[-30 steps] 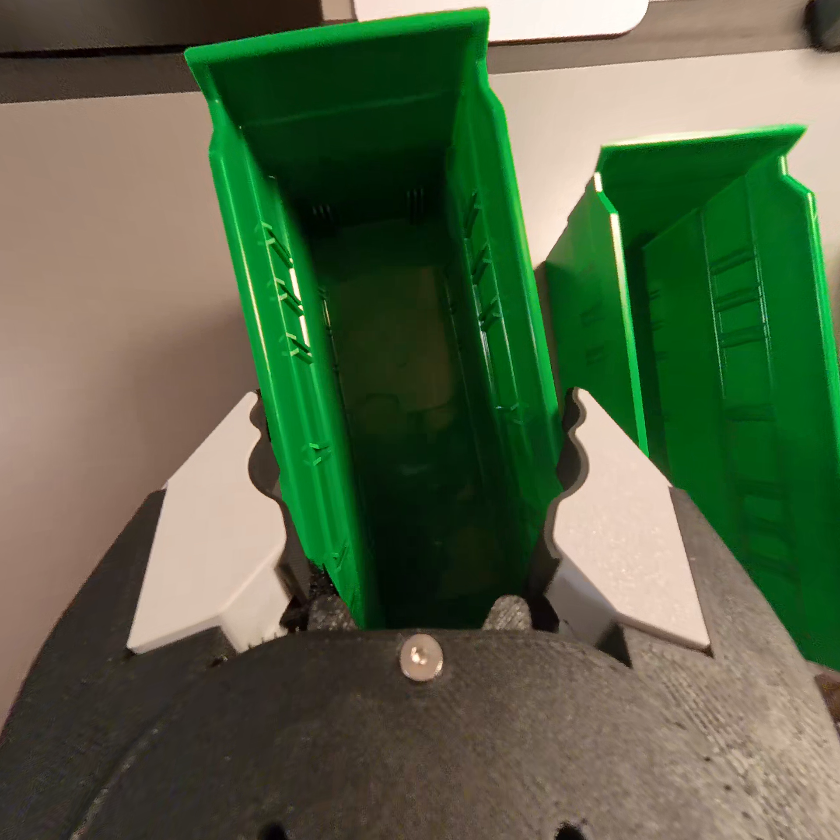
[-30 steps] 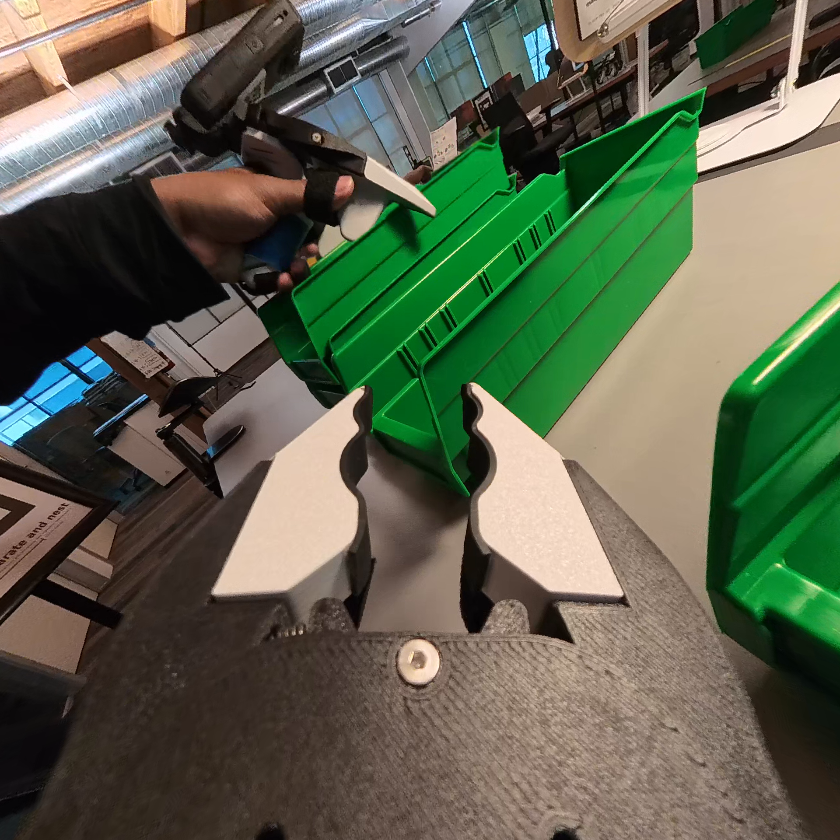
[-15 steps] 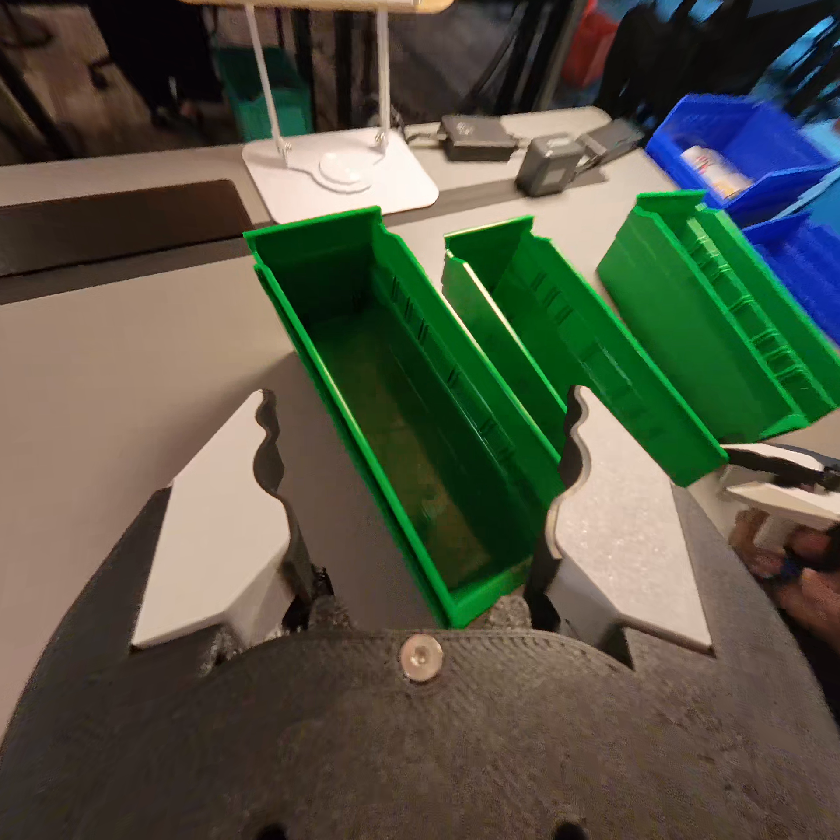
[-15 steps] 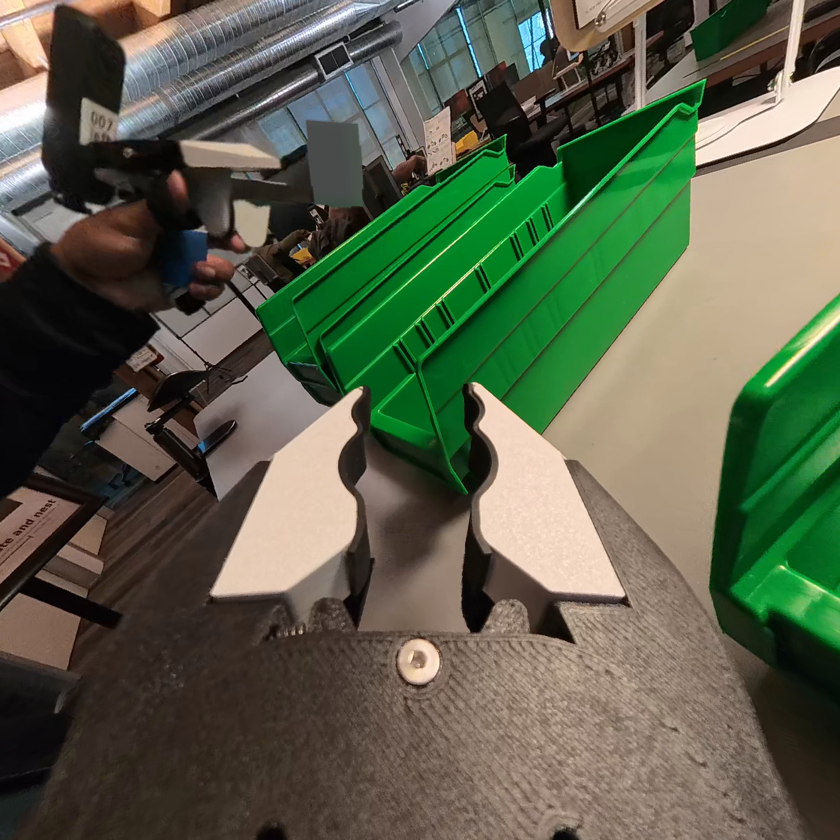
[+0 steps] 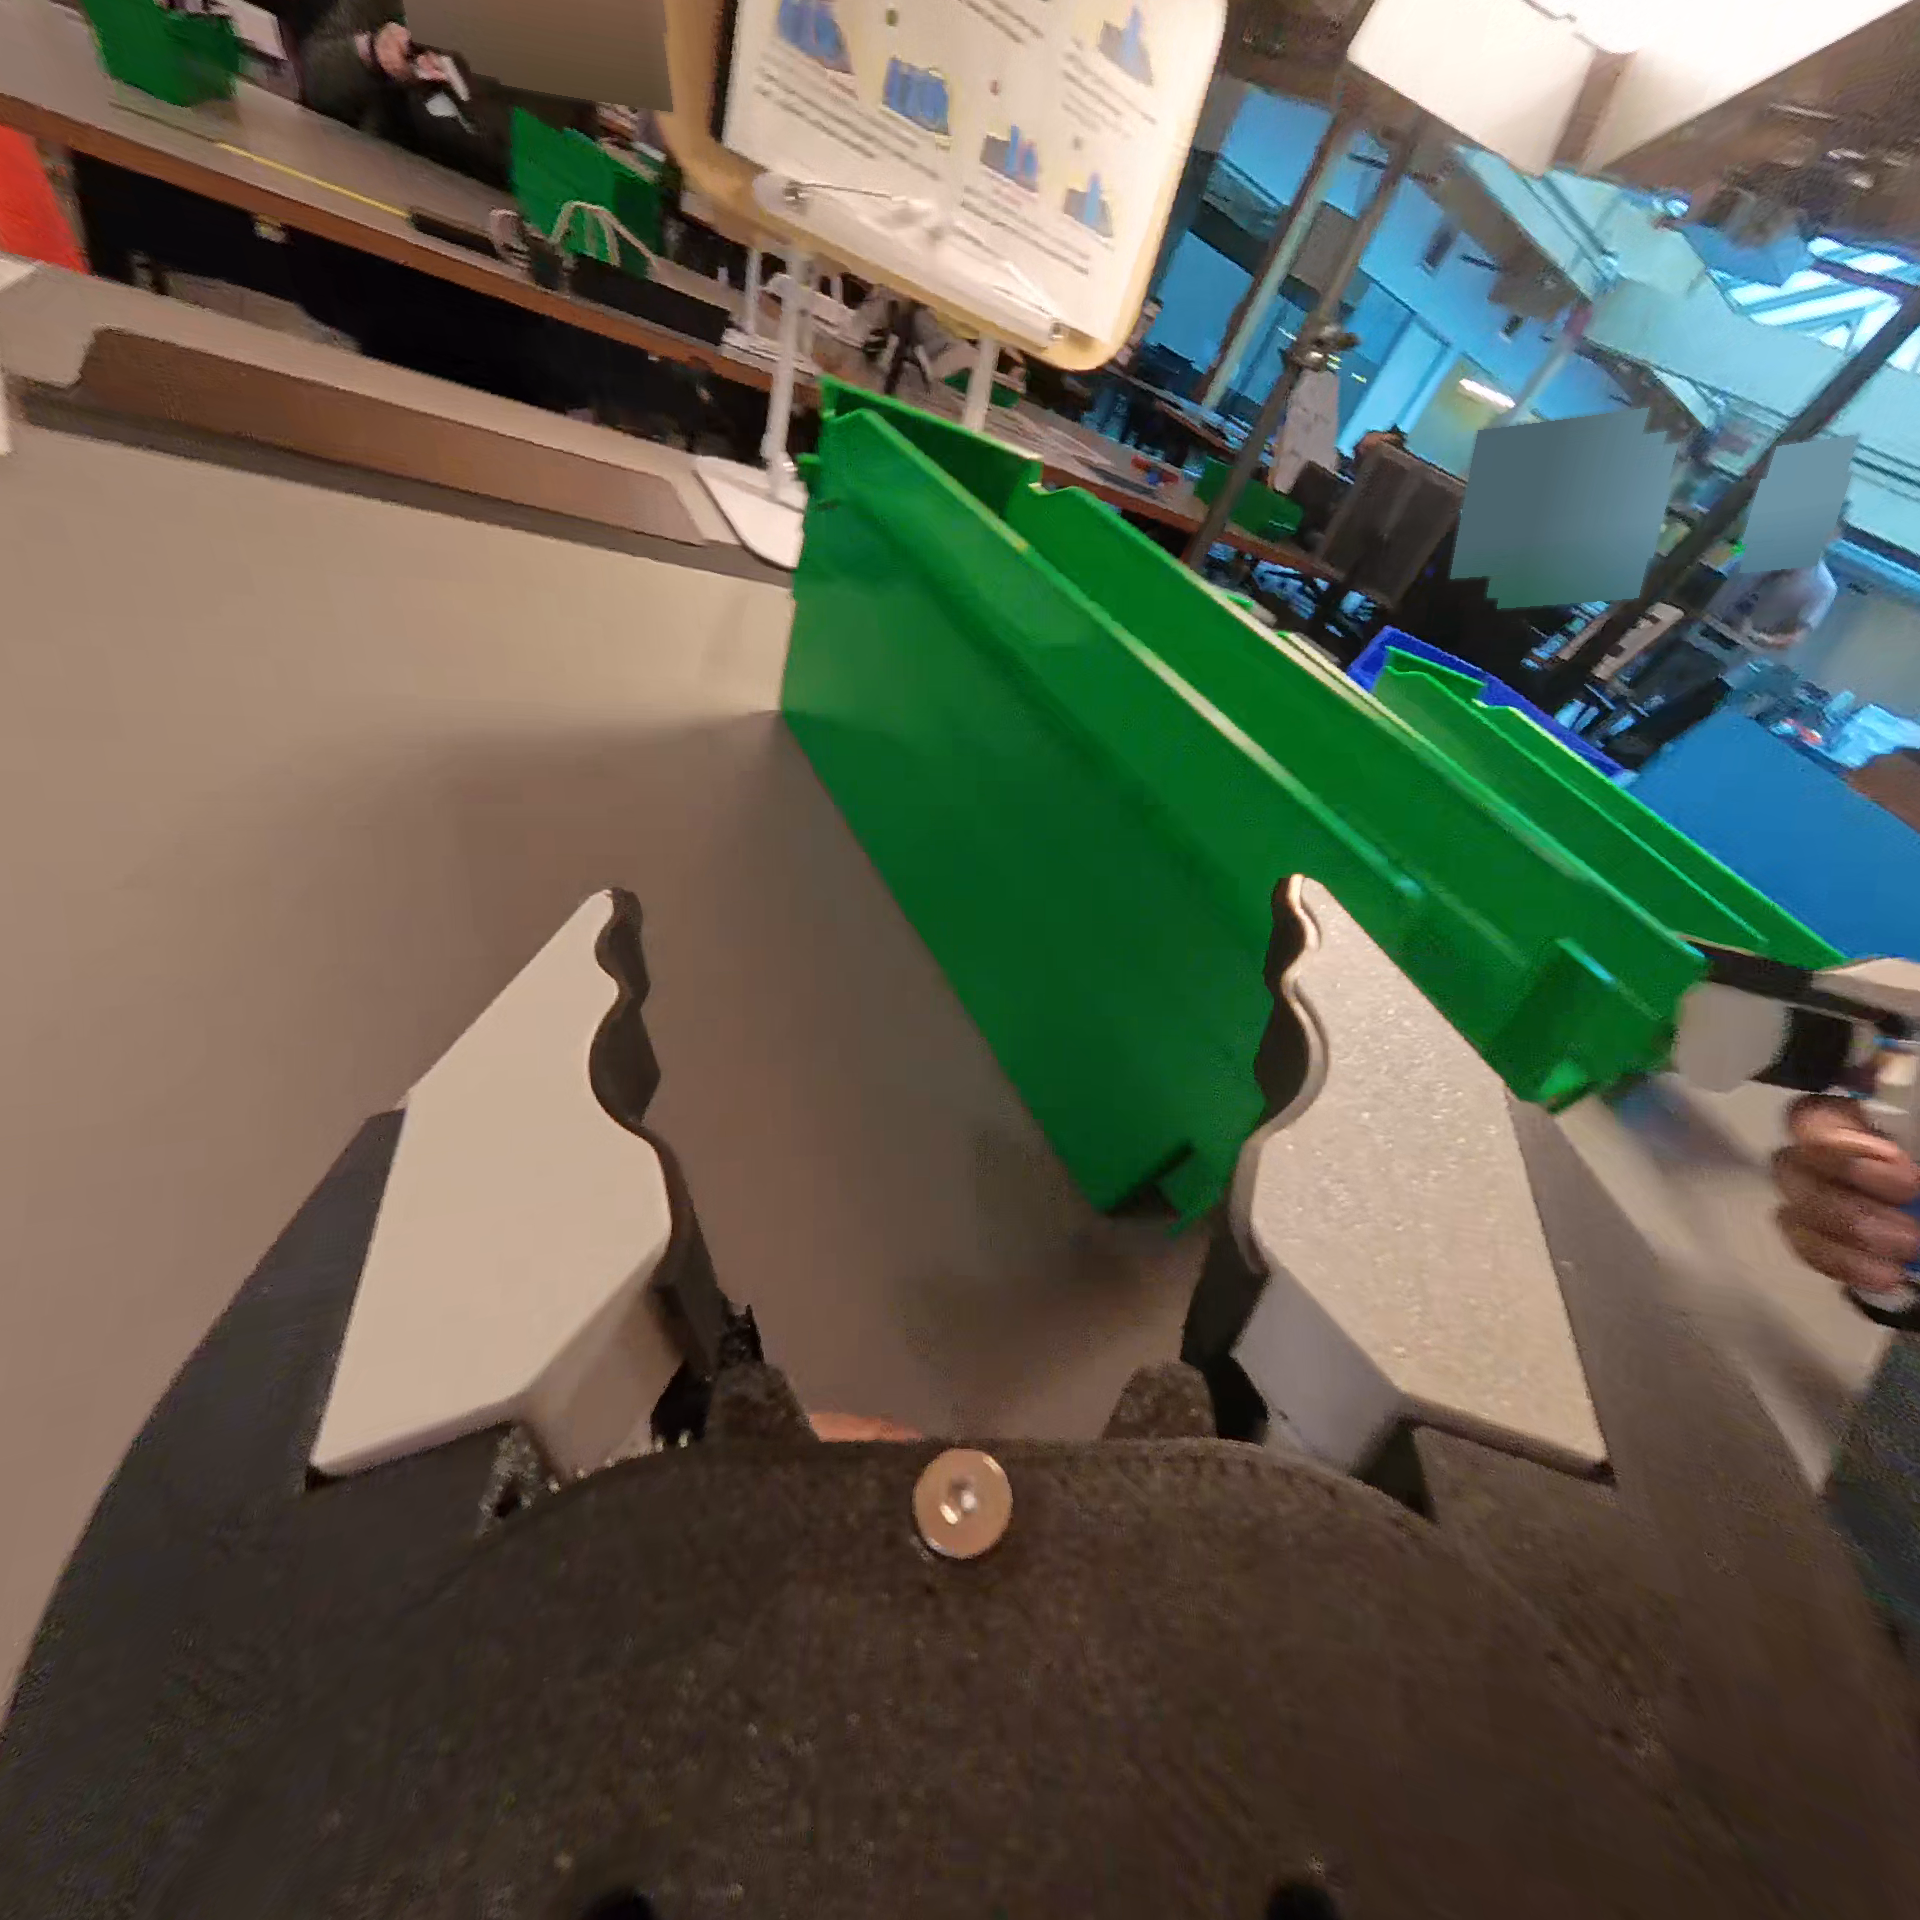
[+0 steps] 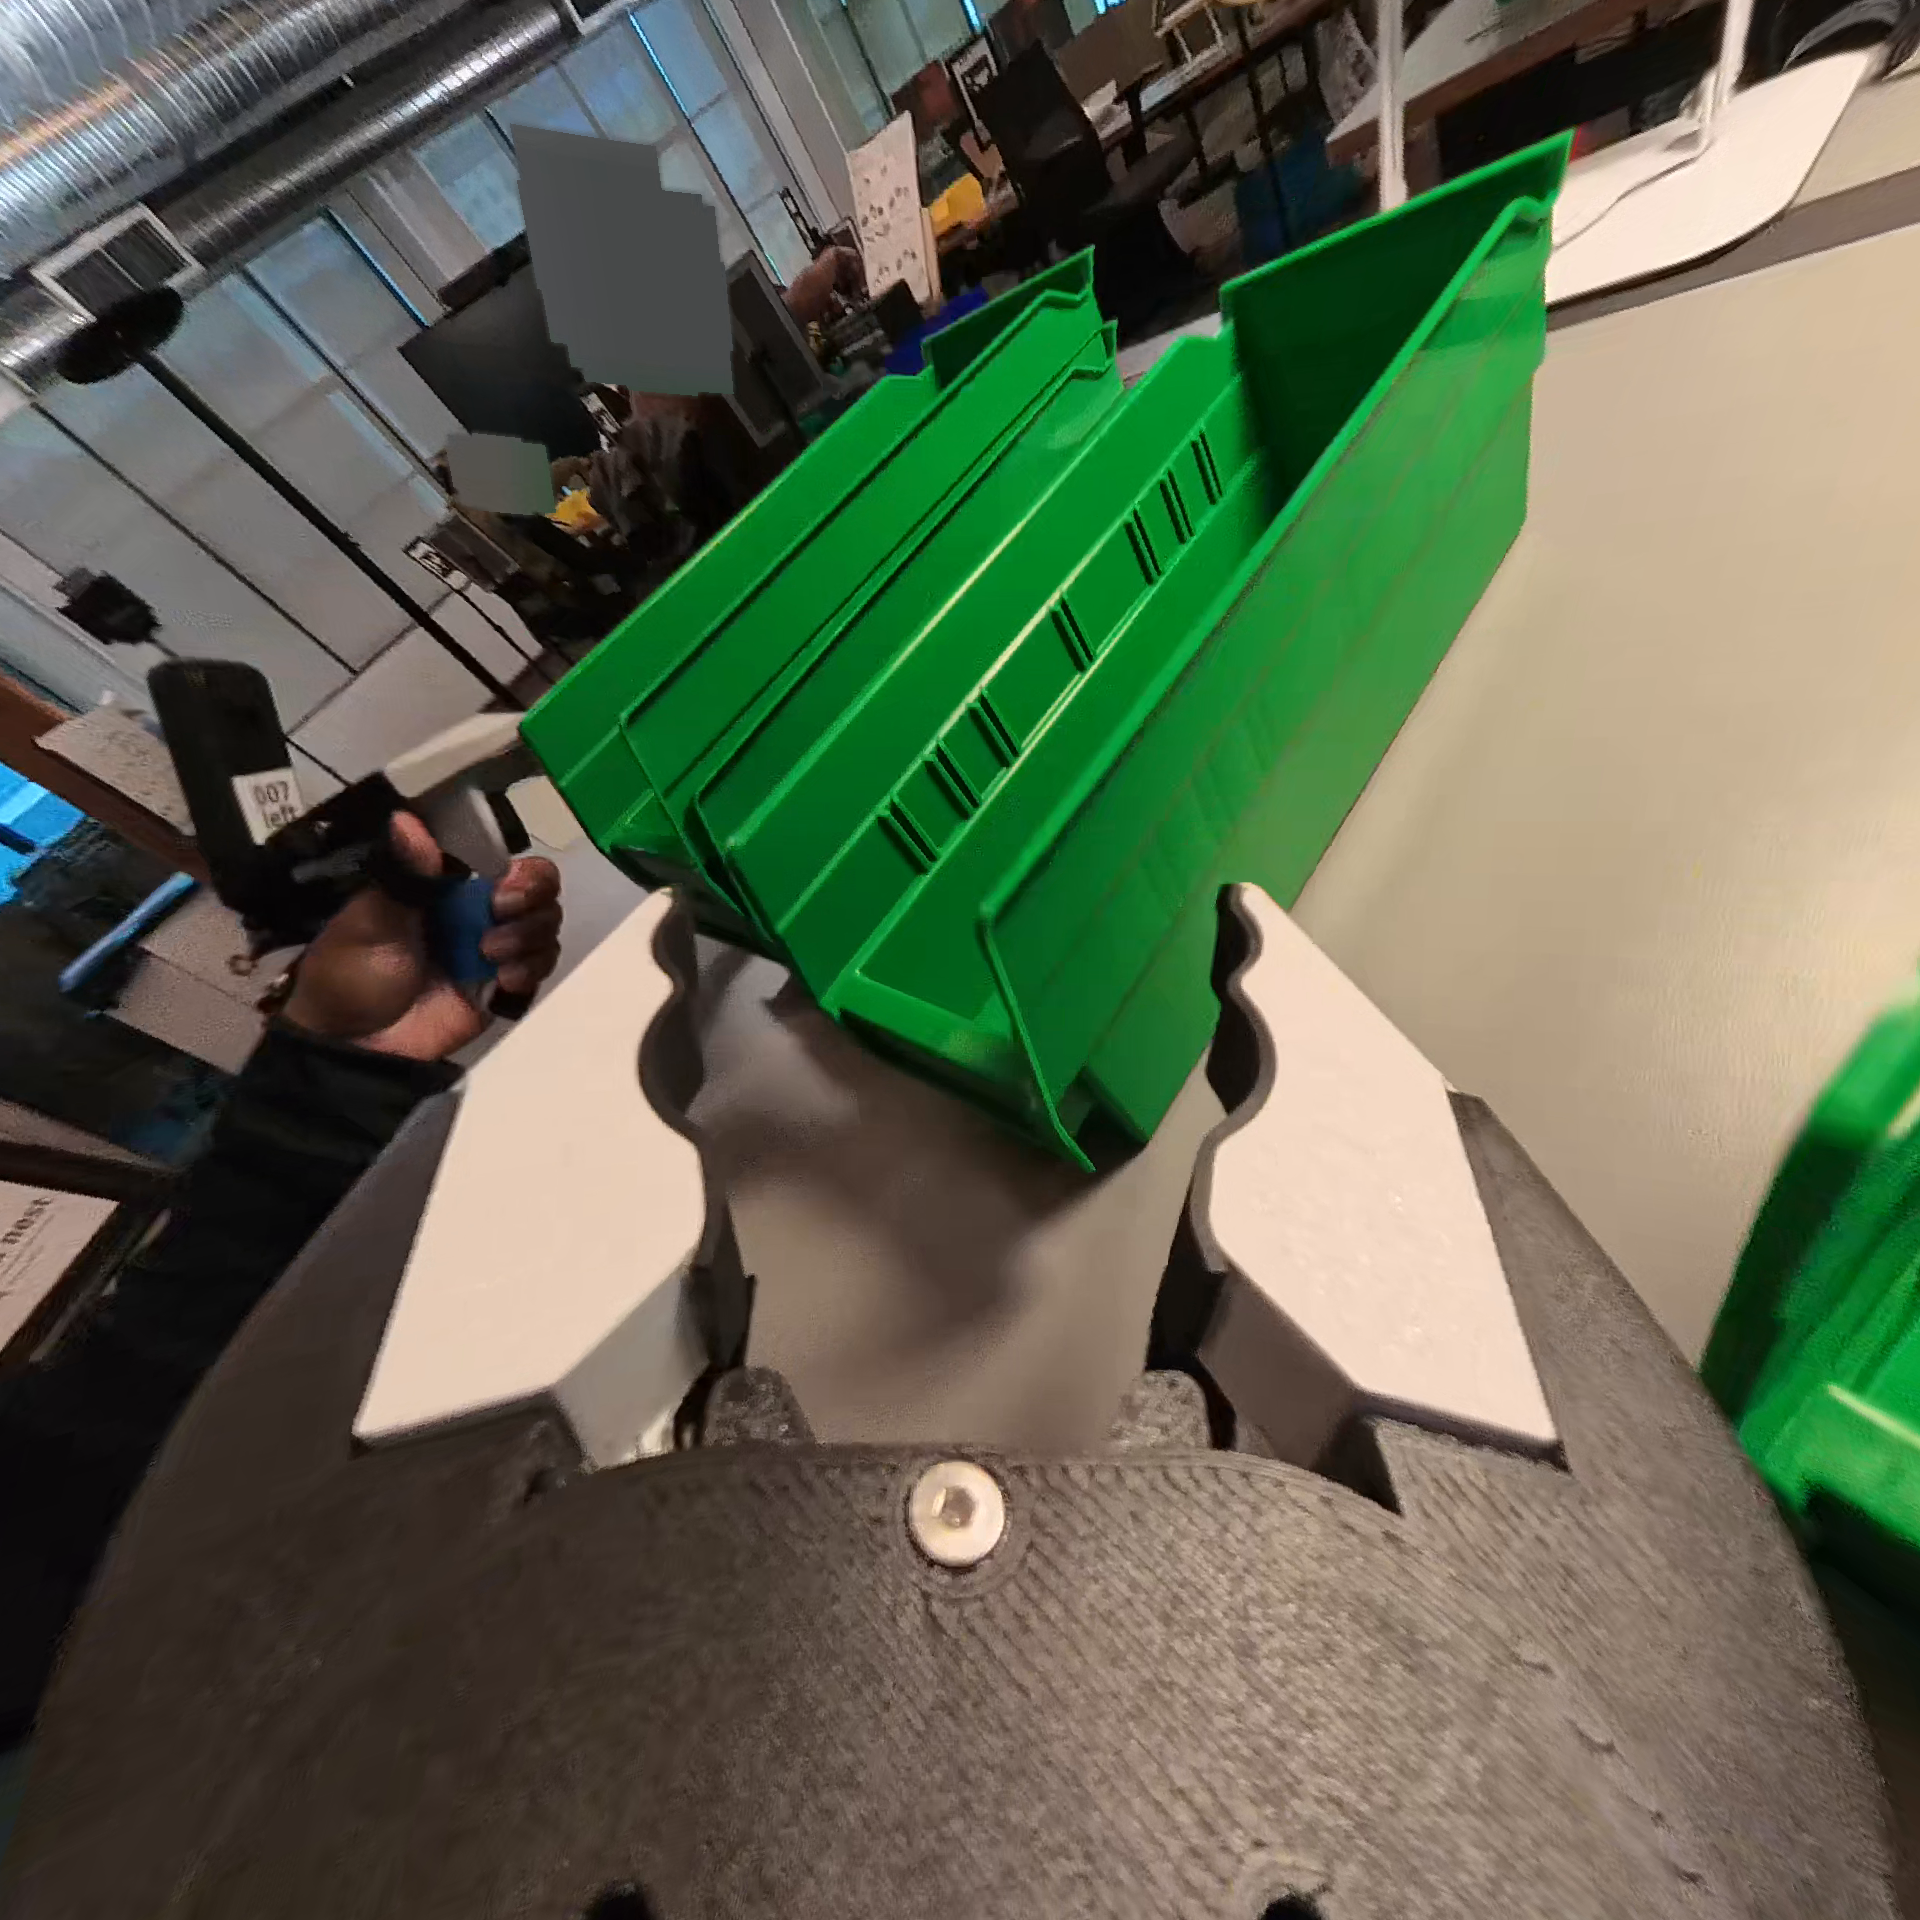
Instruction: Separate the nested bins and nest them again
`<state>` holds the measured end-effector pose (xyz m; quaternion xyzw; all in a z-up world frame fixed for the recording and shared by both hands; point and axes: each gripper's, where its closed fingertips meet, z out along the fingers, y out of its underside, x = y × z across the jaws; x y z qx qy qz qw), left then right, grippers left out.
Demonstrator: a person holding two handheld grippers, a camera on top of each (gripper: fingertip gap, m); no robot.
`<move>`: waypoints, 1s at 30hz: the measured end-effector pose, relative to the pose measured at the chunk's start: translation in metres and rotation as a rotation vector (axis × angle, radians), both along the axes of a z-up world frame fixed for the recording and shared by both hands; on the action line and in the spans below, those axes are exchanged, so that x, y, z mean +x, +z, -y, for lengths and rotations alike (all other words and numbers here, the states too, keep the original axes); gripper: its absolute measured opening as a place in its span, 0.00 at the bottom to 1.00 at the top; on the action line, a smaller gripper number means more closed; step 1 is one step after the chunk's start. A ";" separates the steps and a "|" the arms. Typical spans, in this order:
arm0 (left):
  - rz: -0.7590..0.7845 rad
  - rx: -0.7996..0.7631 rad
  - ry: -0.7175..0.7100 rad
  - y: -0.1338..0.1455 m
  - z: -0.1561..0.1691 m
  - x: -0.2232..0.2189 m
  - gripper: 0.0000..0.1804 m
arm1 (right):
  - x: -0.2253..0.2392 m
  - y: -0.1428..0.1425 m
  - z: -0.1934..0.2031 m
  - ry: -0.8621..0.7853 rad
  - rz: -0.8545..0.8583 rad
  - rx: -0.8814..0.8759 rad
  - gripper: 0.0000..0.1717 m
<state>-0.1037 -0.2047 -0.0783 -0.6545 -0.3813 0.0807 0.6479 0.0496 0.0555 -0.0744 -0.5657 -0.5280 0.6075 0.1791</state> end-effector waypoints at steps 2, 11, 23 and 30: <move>0.029 -0.019 0.045 -0.017 0.003 -0.010 0.64 | -0.012 0.006 0.002 -0.020 0.063 0.077 0.67; 0.129 0.076 0.102 -0.024 0.010 -0.025 0.59 | -0.091 -0.004 -0.002 0.035 0.460 0.236 0.93; 0.135 0.141 0.090 -0.020 0.014 -0.021 0.58 | -0.117 -0.042 -0.007 0.192 0.799 0.504 0.85; 0.140 0.125 0.089 -0.022 0.012 -0.021 0.57 | -0.117 -0.027 -0.018 0.137 0.776 0.567 0.88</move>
